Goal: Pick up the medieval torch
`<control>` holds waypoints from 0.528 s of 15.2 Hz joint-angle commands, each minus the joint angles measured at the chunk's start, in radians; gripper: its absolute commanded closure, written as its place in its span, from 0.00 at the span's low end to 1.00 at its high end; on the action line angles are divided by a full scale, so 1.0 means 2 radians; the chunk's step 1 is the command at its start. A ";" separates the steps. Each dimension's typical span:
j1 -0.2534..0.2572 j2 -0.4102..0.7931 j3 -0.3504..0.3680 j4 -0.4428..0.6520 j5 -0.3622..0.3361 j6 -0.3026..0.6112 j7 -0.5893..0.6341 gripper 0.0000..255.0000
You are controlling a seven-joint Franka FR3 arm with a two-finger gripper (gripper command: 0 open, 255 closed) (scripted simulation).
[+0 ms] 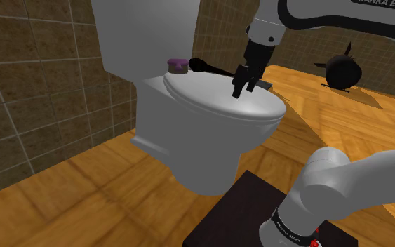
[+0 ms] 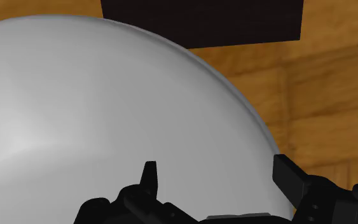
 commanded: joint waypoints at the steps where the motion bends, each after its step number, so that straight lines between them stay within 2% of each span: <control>1: 0.000 0.000 0.000 0.000 0.000 0.000 0.000 0.00; 8: 0.017 0.075 -0.100 0.061 -0.034 0.031 -0.165 0.00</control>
